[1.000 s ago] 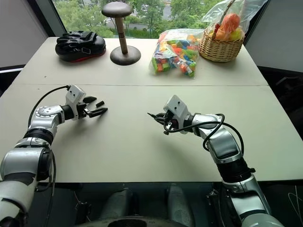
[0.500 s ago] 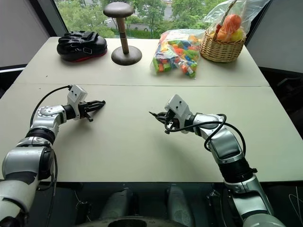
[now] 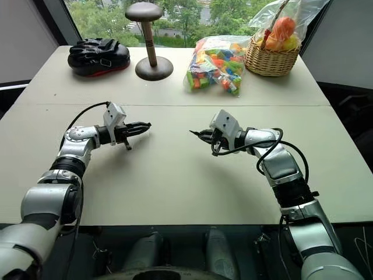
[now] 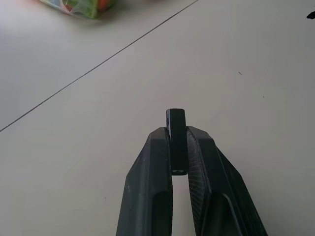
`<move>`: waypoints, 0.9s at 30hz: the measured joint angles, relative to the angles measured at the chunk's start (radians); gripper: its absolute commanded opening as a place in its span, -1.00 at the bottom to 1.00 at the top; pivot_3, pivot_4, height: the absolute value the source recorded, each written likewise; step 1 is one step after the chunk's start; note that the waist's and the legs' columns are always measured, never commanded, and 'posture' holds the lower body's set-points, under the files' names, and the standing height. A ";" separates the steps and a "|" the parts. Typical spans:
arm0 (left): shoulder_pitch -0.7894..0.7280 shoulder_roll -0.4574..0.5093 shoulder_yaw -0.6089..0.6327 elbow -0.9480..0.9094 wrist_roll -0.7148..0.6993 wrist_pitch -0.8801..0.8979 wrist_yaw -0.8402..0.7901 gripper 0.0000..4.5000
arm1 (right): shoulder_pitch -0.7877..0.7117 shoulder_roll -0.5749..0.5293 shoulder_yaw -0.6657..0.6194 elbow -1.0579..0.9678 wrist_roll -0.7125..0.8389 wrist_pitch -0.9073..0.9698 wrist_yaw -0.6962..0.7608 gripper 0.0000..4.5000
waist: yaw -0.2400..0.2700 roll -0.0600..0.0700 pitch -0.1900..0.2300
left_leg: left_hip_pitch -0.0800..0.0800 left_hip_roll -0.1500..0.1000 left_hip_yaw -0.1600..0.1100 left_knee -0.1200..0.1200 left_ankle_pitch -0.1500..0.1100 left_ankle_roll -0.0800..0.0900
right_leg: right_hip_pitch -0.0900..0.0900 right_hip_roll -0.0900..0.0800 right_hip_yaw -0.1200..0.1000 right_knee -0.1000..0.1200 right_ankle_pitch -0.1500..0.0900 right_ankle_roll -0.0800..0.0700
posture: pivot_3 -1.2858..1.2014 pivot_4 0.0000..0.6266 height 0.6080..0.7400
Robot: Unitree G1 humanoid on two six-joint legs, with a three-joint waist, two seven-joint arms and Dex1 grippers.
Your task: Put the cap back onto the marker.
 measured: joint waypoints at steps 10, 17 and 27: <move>0.106 -0.124 -0.021 -0.235 -0.040 0.050 -0.005 -0.98 | -0.089 0.018 0.026 0.228 -0.072 -0.206 0.053 -1.00 | 0.006 0.000 0.000 | 0.000 0.000 0.000 0.000 0.000 0.000 | 0.000 -0.001 0.000 0.000 0.000 0.000 | 0.03 -0.52 1.00; 0.118 -0.166 -0.053 -0.279 -0.046 0.073 0.016 -0.98 | -0.105 0.037 0.026 0.285 -0.094 -0.261 0.068 -1.00 | 0.001 0.000 0.000 | 0.000 0.000 0.000 0.000 0.000 0.000 | 0.000 0.000 0.000 0.000 0.000 0.000 | 0.03 -0.52 1.00; 0.108 -0.166 -0.080 -0.192 -0.033 0.055 0.023 -0.98 | -0.105 0.047 0.026 0.282 -0.108 -0.264 0.075 -1.00 | 0.005 0.000 0.000 | 0.000 0.000 0.000 0.000 0.000 0.000 | 0.000 -0.001 0.000 0.000 0.000 0.000 | 0.03 -0.52 1.00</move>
